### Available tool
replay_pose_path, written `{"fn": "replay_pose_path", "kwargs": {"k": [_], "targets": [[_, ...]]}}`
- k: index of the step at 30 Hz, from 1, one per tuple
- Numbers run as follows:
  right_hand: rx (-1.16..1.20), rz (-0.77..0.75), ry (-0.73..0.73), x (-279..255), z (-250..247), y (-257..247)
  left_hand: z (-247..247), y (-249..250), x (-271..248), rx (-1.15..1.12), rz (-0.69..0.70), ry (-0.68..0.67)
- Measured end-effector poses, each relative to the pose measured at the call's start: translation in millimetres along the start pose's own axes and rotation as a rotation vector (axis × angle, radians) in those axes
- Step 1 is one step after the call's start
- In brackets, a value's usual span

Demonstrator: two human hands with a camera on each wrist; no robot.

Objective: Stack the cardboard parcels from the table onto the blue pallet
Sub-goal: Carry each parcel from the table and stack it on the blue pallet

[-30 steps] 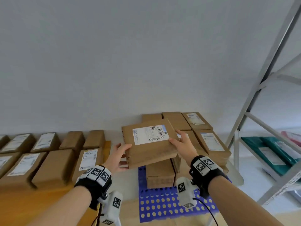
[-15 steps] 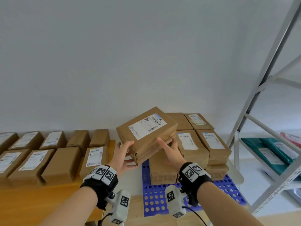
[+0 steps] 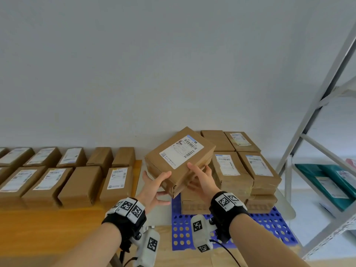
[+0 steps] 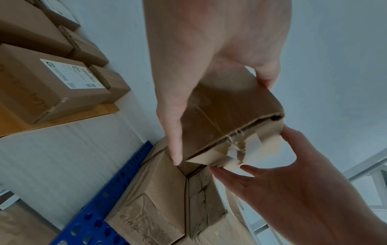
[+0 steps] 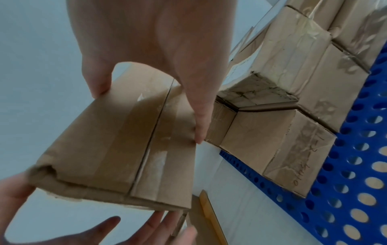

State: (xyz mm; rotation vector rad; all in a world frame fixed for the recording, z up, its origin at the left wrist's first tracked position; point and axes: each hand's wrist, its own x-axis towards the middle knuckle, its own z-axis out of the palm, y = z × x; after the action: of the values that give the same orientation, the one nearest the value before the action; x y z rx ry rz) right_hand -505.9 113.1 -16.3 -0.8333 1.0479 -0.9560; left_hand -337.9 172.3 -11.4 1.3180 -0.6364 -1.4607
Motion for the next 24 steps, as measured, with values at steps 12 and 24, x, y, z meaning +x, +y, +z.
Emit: {"fn": "replay_pose_path", "kwargs": {"k": [12,24], "targets": [[-0.233,0.09,-0.072,9.3,-37.6,-4.8,-23.8,34.9,18.1,0.382,0.111,0.003],[-0.326,0.012,-0.092,7.8,-39.7,6.2,-18.6,7.1,24.8,0.337,-0.009,-0.05]]}}
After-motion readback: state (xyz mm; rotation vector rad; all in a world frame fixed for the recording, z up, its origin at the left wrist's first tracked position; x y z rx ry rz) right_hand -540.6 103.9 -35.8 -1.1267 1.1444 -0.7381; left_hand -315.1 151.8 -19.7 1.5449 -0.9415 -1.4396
